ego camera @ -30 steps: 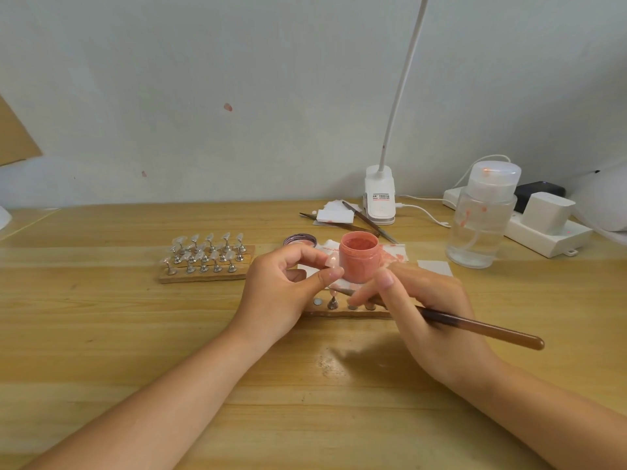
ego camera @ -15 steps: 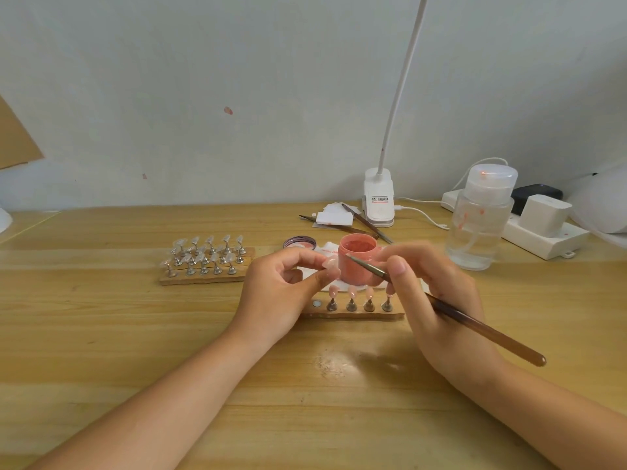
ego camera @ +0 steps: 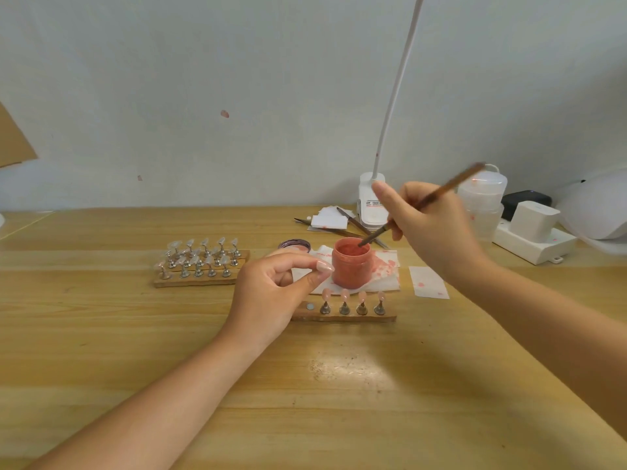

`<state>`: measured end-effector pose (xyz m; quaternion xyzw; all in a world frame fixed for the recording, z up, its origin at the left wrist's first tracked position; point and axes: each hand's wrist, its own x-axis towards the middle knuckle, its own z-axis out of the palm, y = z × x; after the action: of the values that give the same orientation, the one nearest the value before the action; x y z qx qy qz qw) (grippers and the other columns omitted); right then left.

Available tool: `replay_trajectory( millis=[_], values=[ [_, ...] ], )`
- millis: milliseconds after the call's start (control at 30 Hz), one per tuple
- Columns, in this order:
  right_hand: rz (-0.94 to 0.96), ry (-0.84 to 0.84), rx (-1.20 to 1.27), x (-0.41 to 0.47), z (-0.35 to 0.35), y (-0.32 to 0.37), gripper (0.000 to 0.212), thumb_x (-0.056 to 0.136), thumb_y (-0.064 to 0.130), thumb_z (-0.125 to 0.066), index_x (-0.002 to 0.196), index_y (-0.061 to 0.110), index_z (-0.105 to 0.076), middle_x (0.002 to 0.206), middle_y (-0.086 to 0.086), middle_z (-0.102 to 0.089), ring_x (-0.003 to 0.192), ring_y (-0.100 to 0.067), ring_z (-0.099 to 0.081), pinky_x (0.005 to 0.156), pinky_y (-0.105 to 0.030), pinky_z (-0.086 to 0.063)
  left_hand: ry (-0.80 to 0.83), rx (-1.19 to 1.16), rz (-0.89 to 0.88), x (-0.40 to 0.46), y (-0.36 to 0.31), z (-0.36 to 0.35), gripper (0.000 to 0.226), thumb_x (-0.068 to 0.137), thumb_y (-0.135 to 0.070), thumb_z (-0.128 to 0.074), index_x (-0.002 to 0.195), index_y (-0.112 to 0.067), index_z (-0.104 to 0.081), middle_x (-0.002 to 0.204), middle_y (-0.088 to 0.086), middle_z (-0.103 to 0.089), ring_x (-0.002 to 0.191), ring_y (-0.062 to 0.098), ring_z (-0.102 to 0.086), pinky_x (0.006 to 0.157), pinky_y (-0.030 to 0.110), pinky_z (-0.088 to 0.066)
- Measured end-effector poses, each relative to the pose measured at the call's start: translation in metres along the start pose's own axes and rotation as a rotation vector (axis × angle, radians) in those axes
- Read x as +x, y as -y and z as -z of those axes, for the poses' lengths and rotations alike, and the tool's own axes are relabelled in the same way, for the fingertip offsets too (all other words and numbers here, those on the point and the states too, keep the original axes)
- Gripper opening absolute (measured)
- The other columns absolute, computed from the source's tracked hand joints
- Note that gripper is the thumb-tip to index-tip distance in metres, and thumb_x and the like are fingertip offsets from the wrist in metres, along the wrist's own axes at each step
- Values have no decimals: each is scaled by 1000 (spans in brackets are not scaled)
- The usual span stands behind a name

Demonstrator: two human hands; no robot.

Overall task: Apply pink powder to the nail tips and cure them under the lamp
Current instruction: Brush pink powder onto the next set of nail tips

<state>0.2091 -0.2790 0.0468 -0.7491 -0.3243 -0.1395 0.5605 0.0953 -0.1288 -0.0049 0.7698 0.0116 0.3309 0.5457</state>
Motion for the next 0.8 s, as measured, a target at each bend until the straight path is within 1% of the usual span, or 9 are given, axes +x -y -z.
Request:
replay_trajectory(
  millis=[67,133,200,300,400,567,667,733,800],
  values=[
    [-16,72,-126,12,-6,-2,46,91,32,-56,58,0,-54,50,-4,-55,46,-3,-47,50,-15,-38,-6,17,-10,0,-1,0,14,68,-20,-74,64,-33,-72,74,1,-69,37,5,-27,48,5,-31],
    [-33,125,-197,21,-12,-4,43,90,28,-58,52,7,-53,47,1,-54,45,0,-49,48,-9,-37,-3,33,-4,0,-2,-1,5,65,-30,-72,65,-35,-72,73,25,-64,38,5,-26,47,7,-30],
    [-47,150,-239,27,-19,-6,43,88,32,-59,55,4,-55,47,-2,-56,46,-2,-52,51,-12,-41,-21,44,-2,0,-1,-1,5,62,-37,-70,66,-37,-72,63,32,-54,39,6,-23,44,9,-27],
    [-36,177,-301,30,-30,-5,45,86,38,-61,63,0,-56,57,-17,-55,59,-23,-53,61,-33,-48,-28,52,-7,0,0,0,4,62,-37,-70,66,-36,-72,42,7,-32,40,6,-21,42,9,-22],
    [-21,202,-394,27,-36,-9,45,86,42,-59,61,6,-52,57,-10,-50,59,-22,-48,58,-31,-40,-32,51,-3,0,1,-1,3,63,-36,-71,65,-34,-71,39,-9,-27,39,6,-20,41,10,-21],
    [-6,148,-357,24,-30,-8,45,87,37,-59,58,3,-52,53,-8,-48,57,-25,-50,58,-32,-42,-31,67,-2,0,1,0,4,65,-33,-72,66,-36,-71,42,-1,-31,39,6,-22,41,11,-21],
    [-33,10,-247,27,-19,-9,45,87,32,-60,49,10,-47,39,6,-44,44,-7,-46,52,-22,-41,-22,84,7,1,2,0,9,68,-28,-73,71,-37,-72,46,7,-36,40,7,-22,41,12,-21],
    [-77,-43,-181,27,-13,-11,46,87,31,-60,46,13,-48,32,7,-45,39,-1,-47,48,-12,-38,-12,82,10,1,2,0,11,71,-24,-74,72,-35,-72,46,8,-41,40,6,-23,41,12,-22],
    [-126,-70,-124,26,-9,-14,48,87,32,-59,45,14,-48,32,6,-47,38,1,-48,53,-13,-42,-7,79,10,0,2,0,13,72,-20,-74,69,-32,-72,47,11,-45,39,6,-24,40,12,-22]
  ],
)
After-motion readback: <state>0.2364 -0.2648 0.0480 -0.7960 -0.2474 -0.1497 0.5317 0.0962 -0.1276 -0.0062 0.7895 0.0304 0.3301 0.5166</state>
